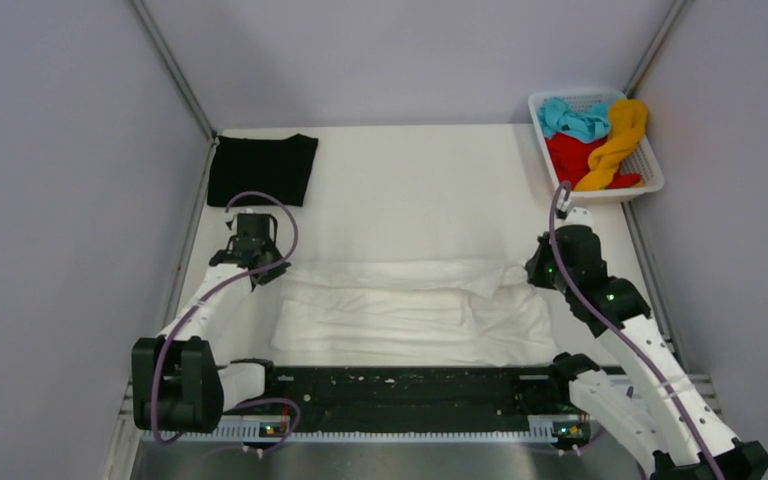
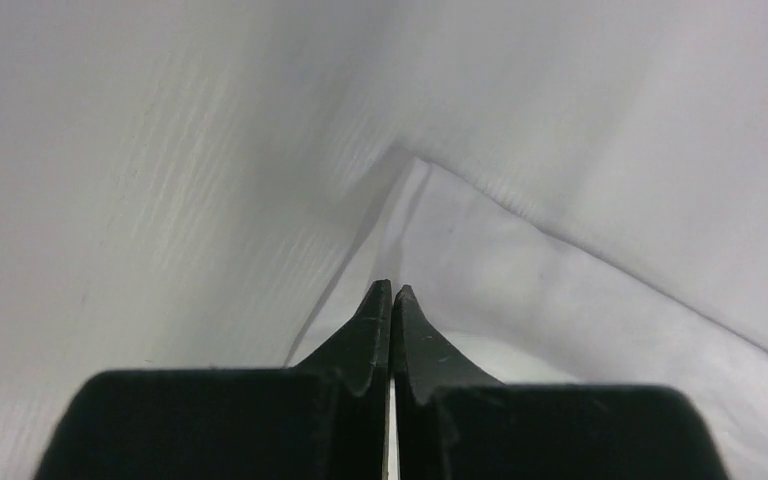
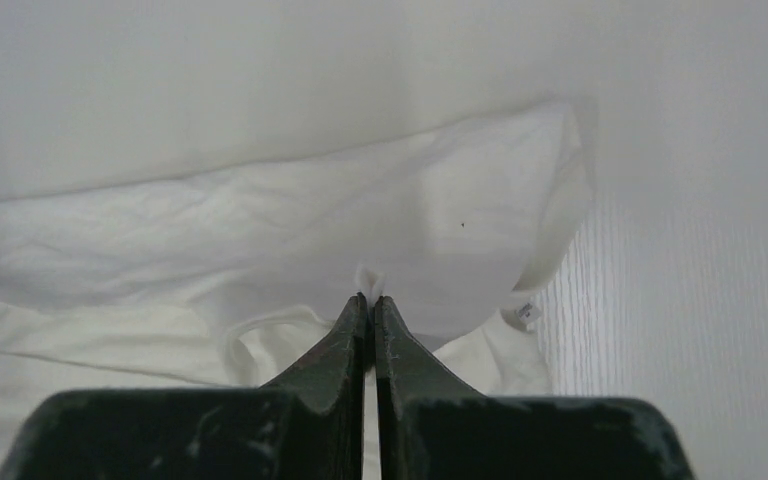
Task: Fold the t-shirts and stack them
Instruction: Fold the other side of the tshirt into a rectangle
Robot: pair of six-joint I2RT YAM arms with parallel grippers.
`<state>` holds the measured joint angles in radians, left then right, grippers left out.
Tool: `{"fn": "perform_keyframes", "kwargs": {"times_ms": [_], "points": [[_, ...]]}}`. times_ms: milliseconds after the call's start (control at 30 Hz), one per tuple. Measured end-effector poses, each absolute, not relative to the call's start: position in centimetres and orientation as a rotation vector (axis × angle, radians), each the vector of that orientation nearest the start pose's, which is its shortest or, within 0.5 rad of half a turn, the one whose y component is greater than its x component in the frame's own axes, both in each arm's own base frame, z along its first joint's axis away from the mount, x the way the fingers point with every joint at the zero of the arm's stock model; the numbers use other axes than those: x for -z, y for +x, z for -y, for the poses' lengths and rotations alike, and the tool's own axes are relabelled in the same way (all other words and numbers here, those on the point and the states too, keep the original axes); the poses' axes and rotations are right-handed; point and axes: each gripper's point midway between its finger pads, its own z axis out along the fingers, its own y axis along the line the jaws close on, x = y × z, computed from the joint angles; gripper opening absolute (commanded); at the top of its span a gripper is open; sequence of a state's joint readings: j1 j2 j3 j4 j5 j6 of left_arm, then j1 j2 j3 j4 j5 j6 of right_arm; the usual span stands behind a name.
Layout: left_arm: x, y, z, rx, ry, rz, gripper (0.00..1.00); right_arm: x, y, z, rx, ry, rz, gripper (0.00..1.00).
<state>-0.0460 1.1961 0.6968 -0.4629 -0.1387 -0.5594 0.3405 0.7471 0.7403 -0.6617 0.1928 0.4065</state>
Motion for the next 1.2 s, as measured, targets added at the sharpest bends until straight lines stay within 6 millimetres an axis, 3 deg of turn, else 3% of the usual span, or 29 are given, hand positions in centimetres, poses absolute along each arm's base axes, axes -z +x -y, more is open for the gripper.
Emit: {"fn": "perform_keyframes", "kwargs": {"times_ms": [300,500,533,633,767,833,900,1067,1200], "points": [[-6.0,27.6,0.5,0.032,-0.732,-2.412,0.0,-13.9,19.2,-5.9,-0.221,0.312,-2.356,0.01],[-6.0,27.6,0.5,0.038,-0.752,-2.406,0.0,-12.8,17.6,-5.8,-0.215,0.393,-2.432,0.13],[-6.0,27.6,0.5,0.036,-0.761,-2.403,0.04,-12.6,17.2,-5.8,-0.218,0.402,-2.448,0.16],[-5.9,27.5,0.3,0.02,-0.782,-2.4,0.37,-11.8,15.6,-5.9,-0.237,0.446,-2.503,0.31],[-5.6,26.7,-0.3,-0.026,-0.833,-2.409,0.81,-11.7,12.9,-6.0,-0.277,0.474,-2.542,0.61],[-5.8,26.1,-0.7,-0.06,-0.871,-2.405,0.94,-12.4,12.1,-5.8,-0.288,0.477,-2.536,0.76],[-6.8,25.7,-1.2,-0.087,-0.903,-2.382,0.99,-13.3,12.1,-6.0,-0.317,0.463,-2.518,0.97],[-11.2,27.0,-0.8,0.001,-0.895,-2.273,0.99,-14.9,13.7,-8.2,-0.466,0.387,-2.457,0.99],[-12.9,28.7,3.2,0.297,-0.784,-2.26,0.99,-14.2,16.2,-11.1,-0.616,0.345,-2.43,0.99]]}}
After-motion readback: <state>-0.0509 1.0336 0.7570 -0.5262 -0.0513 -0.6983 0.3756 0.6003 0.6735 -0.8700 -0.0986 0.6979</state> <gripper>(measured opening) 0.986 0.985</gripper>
